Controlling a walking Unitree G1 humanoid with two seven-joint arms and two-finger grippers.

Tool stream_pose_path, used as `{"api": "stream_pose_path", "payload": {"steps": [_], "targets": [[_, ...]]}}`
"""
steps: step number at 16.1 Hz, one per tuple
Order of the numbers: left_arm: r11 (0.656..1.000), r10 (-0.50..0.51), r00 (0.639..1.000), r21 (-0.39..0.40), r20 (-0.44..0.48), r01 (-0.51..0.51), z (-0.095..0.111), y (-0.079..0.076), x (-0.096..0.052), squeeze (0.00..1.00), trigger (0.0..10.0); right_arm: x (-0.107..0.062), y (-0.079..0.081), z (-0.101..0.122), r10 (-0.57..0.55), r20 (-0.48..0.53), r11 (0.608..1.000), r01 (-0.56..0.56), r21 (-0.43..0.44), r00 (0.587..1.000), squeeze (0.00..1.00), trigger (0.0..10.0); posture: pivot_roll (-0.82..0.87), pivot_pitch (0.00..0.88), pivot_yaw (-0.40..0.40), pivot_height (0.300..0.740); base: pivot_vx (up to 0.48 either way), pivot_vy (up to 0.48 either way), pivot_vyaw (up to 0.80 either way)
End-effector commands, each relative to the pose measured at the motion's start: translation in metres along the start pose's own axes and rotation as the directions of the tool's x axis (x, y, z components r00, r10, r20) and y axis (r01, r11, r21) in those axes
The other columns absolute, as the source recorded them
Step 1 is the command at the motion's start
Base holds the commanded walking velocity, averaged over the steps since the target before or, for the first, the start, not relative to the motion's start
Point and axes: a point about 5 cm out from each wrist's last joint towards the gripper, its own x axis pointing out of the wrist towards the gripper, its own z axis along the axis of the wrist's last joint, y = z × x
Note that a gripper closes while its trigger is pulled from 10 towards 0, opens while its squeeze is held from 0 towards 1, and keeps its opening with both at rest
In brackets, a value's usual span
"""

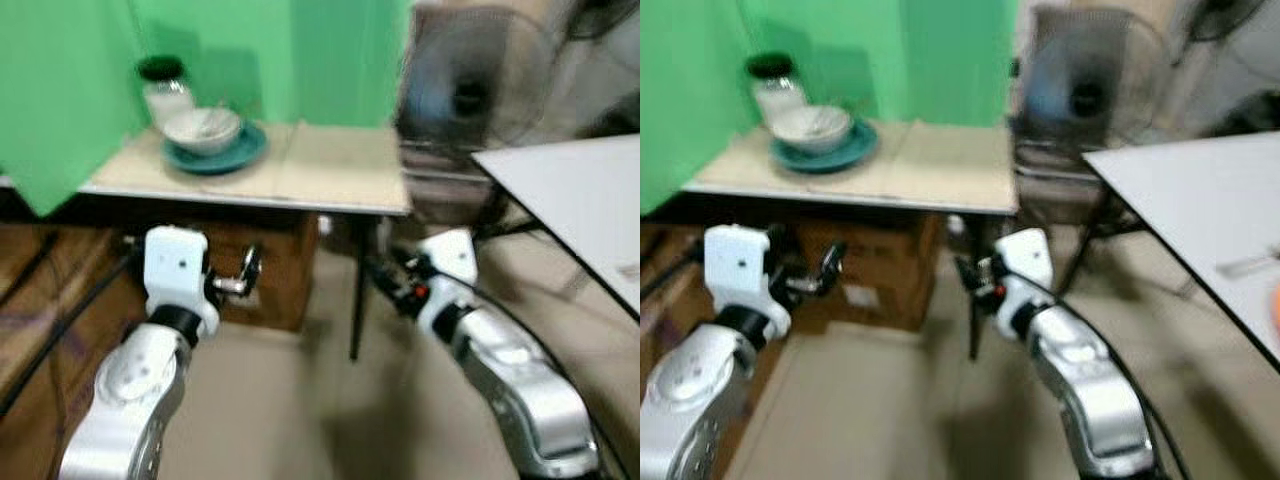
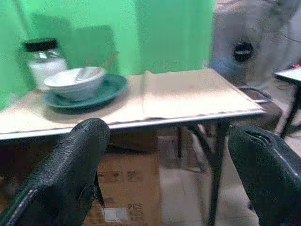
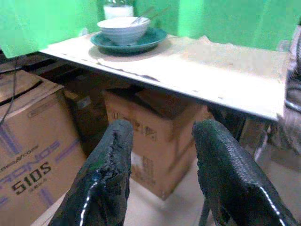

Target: Setting the table

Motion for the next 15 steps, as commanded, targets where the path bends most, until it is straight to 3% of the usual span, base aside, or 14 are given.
{"api": "stream_pose_path", "payload": {"steps": [1, 2, 15], "targets": [[1.0, 0.028, 1.0, 0.013, -0.003, -0.028, 0.0002, 0.0072, -0.0015, 0.0, 10.0, 0.005, 0.0077, 0.0051, 0.035, 0.013, 0.999, -0.035, -0.009, 0.999, 0.0, 10.0, -0.06, 0.0, 0.0, 0.74, 0.33, 0.0, 0.8], [0.999, 0.029, 1.0, 0.013, -0.004, -0.029, 0.0001, 0.0073, -0.0014, 0.0, 10.0, 0.0057, 0.0079, 0.0057, 0.035, 0.015, 0.999, -0.034, -0.013, 0.999, 0.0, 10.0, -0.06, 0.0, -0.002, 0.74, 0.326, 0.0, 0.8], [1.0, 0.019, 1.0, 0.019, -0.001, -0.018, 0.0007, 0.0065, 0.0018, 0.0, 10.0, 0.0048, 0.0026, 0.0052, -0.001, 0.018, 1.0, 0.001, 0.011, 1.0, 0.0, 10.0, -0.07, 0.0, 0.0, 0.74, 0.327, 0.0, 0.0]]}}
